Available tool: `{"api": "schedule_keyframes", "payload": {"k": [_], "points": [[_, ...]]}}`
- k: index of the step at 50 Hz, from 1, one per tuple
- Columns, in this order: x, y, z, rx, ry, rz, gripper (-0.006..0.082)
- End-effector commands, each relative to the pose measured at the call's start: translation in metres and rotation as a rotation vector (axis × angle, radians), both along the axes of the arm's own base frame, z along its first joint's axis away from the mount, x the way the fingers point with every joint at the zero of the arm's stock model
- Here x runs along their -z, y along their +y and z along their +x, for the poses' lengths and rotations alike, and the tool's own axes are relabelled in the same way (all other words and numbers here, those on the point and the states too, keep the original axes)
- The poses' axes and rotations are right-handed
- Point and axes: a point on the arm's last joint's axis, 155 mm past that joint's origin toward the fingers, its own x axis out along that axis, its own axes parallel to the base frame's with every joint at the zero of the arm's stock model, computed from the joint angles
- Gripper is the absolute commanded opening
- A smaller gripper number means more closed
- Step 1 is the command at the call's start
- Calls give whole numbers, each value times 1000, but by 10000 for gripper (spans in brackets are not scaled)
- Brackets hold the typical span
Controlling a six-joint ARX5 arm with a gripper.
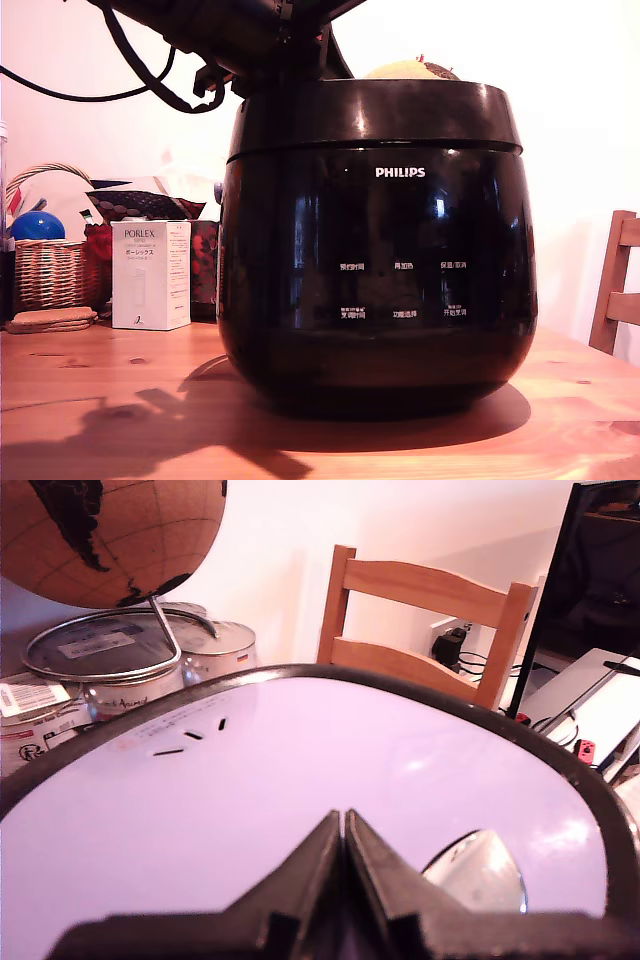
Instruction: Close the rice cooker by pressing the lid down with medium force
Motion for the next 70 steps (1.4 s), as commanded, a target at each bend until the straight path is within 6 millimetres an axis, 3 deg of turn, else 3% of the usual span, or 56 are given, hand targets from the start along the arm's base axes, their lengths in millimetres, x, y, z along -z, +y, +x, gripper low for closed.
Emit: {"api": "schedule_keyframes", "payload": {"k": [1,11,30,39,48,60,70], "points": [[115,17,-14,1,188,239,-23],[139,18,-17,14,218,299,-23],[140,4,-31,61,206,308,-23],[131,-15,-48,112,180,278,-23],[124,-20,-54,120,183,250,-23],[120,-16,-45,78,153,250,-23],[88,-26,-37,77,72,163,-23]]}}
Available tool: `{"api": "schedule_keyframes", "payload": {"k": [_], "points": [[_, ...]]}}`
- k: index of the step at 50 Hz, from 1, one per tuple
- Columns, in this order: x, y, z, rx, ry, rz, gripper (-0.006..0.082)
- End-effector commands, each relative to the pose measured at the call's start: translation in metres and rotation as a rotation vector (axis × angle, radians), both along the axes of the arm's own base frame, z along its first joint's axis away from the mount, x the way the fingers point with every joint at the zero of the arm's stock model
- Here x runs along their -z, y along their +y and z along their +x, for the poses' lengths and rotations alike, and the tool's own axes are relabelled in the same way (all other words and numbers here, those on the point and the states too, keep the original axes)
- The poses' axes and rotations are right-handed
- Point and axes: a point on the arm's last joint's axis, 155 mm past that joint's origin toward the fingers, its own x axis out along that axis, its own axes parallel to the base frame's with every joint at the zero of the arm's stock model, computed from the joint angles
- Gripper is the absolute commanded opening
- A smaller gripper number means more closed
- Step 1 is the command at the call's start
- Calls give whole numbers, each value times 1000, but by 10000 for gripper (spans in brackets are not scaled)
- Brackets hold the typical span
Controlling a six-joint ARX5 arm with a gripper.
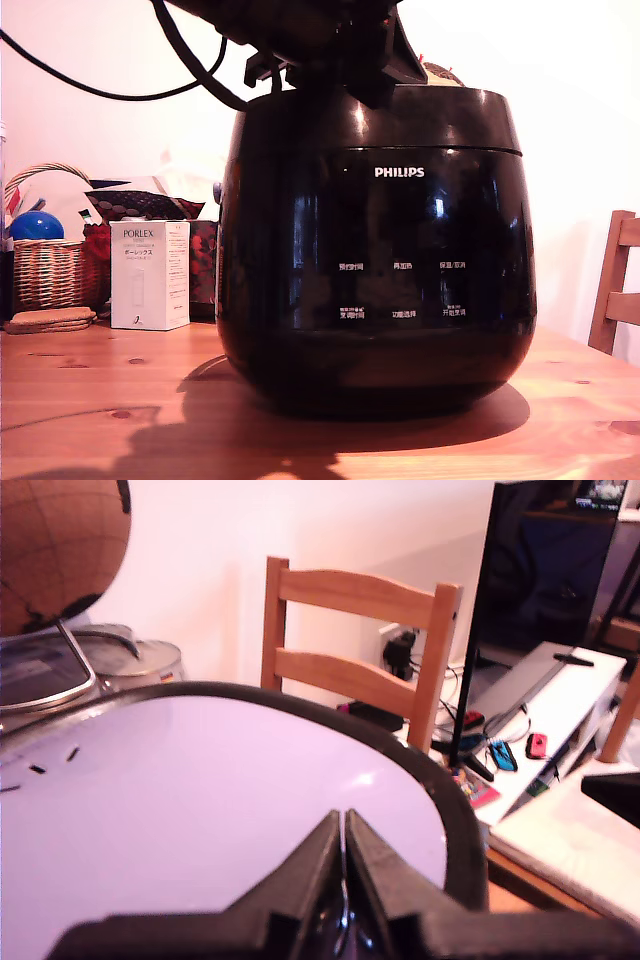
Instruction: Close the rice cooker by pressing the lid down with medium force
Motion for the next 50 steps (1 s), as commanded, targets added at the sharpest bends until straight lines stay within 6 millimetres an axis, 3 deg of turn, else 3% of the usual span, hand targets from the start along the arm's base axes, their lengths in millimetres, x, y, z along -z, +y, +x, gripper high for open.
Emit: {"api": "schedule_keyframes", "payload": {"k": [1,19,26,37,50], "points": [[88,14,-4,-11,116,189,-23],[-14,7,1,0,-75,51,-23],[-42,9,-1,1,-125,19,-23],[-63,19,-3,-11,-155,-11,-23],[-55,31,6,-49,-148,41,-23]]}}
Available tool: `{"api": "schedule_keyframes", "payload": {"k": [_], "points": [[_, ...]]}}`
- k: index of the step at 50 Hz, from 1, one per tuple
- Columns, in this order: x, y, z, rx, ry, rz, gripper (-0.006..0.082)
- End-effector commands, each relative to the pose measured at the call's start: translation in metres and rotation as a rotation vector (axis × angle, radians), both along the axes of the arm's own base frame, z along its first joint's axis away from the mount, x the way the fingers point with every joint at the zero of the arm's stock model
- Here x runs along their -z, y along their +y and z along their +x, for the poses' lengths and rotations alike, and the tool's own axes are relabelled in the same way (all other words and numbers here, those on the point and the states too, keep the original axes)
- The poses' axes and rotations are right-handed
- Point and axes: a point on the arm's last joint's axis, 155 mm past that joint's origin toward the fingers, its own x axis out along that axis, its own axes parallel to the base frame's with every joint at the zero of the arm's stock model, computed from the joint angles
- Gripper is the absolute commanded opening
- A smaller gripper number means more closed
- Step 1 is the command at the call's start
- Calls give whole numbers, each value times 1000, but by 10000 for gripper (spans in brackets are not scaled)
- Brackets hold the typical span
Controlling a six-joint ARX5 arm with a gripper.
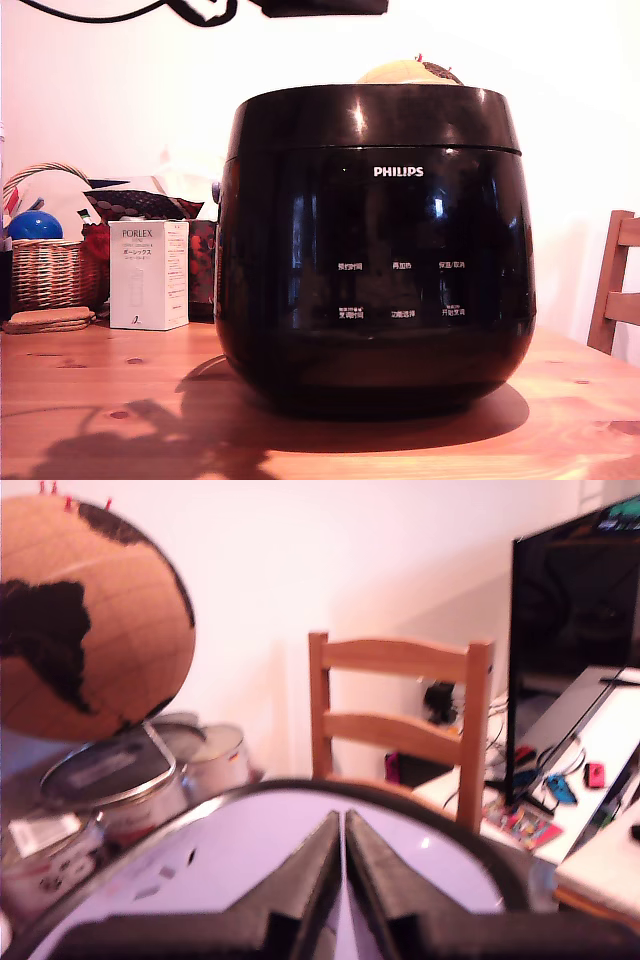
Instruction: Close the rice cooker by pressing the lid down with medium force
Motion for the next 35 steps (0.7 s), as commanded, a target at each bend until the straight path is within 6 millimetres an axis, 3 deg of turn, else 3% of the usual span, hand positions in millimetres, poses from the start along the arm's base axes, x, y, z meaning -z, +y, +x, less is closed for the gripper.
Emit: {"api": "schedule_keyframes", "payload": {"k": [1,20,35], "points": [[3,3,5,-16,1,11,-23],[52,29,28,-91,117,151,-23],[112,15,27,-60,201,257,-23]]}}
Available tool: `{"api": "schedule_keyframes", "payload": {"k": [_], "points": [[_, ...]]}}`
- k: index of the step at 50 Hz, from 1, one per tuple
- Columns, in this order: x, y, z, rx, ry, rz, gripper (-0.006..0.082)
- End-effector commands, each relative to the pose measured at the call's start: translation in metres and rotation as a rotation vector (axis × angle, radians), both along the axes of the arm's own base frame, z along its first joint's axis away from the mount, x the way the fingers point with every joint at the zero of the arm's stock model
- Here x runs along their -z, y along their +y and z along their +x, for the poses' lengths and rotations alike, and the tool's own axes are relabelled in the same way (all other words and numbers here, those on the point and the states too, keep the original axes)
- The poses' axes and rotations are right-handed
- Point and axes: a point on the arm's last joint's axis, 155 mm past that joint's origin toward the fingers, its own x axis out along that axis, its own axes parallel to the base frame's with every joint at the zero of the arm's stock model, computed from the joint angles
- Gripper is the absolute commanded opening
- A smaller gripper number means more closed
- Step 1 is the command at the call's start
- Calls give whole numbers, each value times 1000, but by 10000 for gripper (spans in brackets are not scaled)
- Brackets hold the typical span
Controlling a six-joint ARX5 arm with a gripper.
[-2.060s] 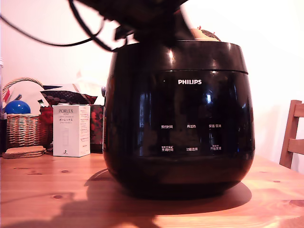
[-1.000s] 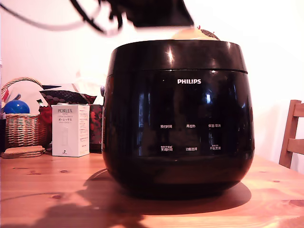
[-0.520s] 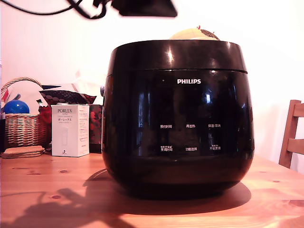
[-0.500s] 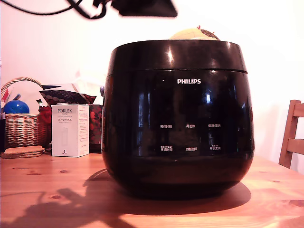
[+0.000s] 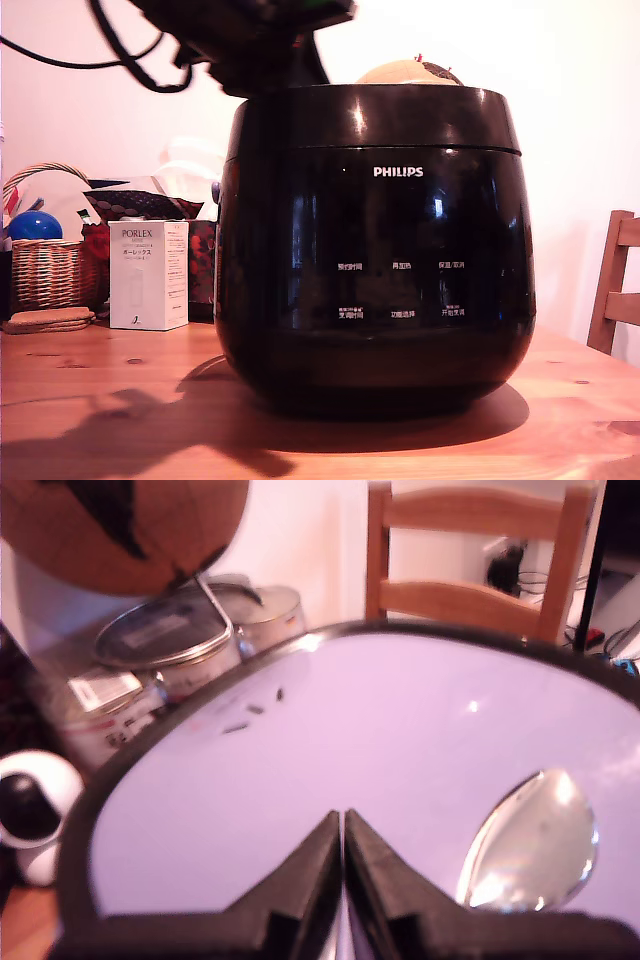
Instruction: Close the rice cooker by pressing the lid down with medium force
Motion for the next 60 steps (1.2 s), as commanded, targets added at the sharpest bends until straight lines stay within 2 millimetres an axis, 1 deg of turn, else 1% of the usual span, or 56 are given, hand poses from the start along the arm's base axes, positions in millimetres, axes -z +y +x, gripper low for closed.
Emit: {"api": "schedule_keyframes", "payload": {"k": [1,10,18,29,40,44,50,60], "points": [[57,-4,-4,15,84,100,-23],[81,-8,-4,10,106,80,-23],[93,-6,-6,2,121,67,-23],[103,-2,-10,-4,141,63,-23],[101,-2,-9,-7,144,52,-23],[95,-3,-9,-6,131,36,-23],[73,-3,-8,-4,98,-4,-23],[14,1,-12,1,11,-105,-23]]}}
